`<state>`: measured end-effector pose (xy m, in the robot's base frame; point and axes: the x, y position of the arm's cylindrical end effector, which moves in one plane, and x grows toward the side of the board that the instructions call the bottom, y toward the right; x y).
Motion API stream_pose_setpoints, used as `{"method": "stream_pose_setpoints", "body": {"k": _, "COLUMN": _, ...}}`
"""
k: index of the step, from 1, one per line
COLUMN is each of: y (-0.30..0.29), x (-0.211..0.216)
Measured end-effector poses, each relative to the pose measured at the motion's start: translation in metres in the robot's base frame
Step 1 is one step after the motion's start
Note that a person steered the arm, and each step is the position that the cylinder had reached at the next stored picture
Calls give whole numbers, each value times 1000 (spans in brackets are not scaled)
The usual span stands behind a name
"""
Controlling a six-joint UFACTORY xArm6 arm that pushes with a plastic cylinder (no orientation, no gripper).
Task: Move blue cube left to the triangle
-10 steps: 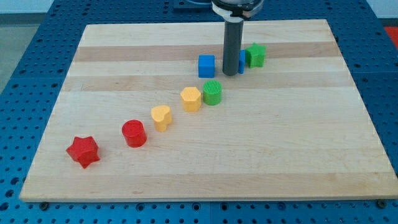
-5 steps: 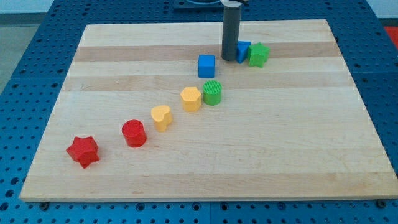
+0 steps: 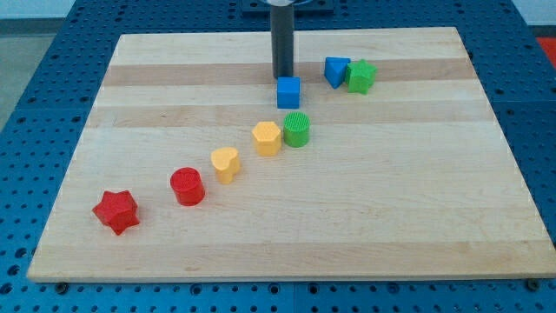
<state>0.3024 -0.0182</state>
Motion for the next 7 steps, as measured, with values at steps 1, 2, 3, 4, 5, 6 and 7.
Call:
{"method": "stream_pose_setpoints", "body": {"k": 1, "y": -9, "x": -3}}
{"method": "stream_pose_setpoints", "body": {"k": 2, "y": -28, "x": 10}}
{"method": "stream_pose_setpoints", "body": {"k": 3, "y": -30, "x": 80}}
{"method": "stream_pose_setpoints", "body": {"k": 4, "y": -23, "x": 105}}
{"method": "stream_pose_setpoints", "body": {"k": 5, "y": -8, "x": 71}}
{"method": "stream_pose_setpoints", "body": {"k": 6, "y": 4, "x": 44}}
{"method": "stream_pose_setpoints", "body": {"k": 7, "y": 7, "x": 36}}
